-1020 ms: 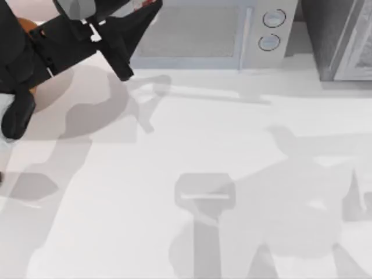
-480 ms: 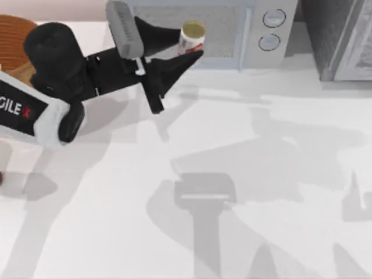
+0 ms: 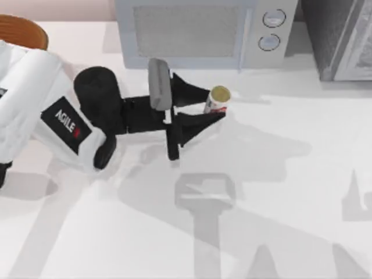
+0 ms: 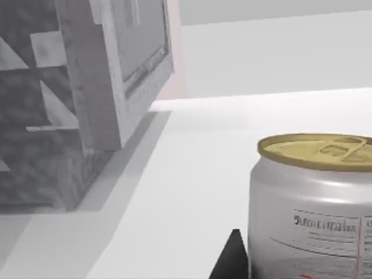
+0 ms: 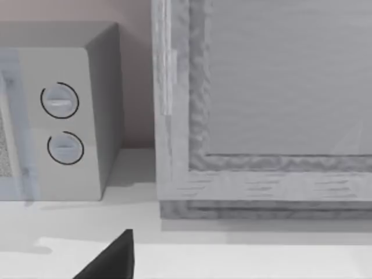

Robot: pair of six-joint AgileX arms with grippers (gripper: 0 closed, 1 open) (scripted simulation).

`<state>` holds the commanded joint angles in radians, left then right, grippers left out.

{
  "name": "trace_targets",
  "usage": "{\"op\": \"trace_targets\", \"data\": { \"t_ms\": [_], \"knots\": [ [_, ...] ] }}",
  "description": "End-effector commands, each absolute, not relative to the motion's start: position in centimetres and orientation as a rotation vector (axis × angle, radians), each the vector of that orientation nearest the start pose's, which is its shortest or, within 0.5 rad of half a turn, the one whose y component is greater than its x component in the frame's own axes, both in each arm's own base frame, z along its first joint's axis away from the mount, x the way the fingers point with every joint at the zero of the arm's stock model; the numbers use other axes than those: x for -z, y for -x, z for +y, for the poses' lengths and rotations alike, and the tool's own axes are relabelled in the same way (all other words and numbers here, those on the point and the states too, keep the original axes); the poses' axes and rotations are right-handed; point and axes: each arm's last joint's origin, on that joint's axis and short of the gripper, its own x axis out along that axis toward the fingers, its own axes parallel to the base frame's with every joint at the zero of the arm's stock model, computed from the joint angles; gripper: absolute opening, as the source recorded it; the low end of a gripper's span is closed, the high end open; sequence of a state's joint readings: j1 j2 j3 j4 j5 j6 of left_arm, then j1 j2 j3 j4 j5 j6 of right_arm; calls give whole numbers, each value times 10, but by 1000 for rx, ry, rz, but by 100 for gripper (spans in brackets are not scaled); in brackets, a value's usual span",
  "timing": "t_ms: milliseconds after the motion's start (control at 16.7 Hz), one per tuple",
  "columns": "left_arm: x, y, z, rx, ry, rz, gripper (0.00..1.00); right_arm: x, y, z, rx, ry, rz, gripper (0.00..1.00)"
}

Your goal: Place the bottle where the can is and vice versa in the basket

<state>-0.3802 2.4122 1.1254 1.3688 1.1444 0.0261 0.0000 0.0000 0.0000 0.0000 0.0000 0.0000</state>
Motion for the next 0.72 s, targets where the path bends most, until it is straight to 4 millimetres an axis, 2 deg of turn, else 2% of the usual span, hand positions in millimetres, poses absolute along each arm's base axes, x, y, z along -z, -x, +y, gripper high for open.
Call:
{"op": "trace_targets", "data": {
  "t_ms": [180, 300, 660, 720],
  "knots": [
    [-28, -382, -191, 1571, -14, -32, 0, -160, -106, -1, 0, 0, 0, 100],
    [-18, -379, -193, 1591, 0, 0, 0, -160, -106, -1, 0, 0, 0, 100],
    [-18, -379, -193, 1591, 0, 0, 0, -160, -106, -1, 0, 0, 0, 100],
    [-18, -379, -193, 1591, 0, 0, 8, -160, -106, -1, 0, 0, 0, 100]
  ]
}}
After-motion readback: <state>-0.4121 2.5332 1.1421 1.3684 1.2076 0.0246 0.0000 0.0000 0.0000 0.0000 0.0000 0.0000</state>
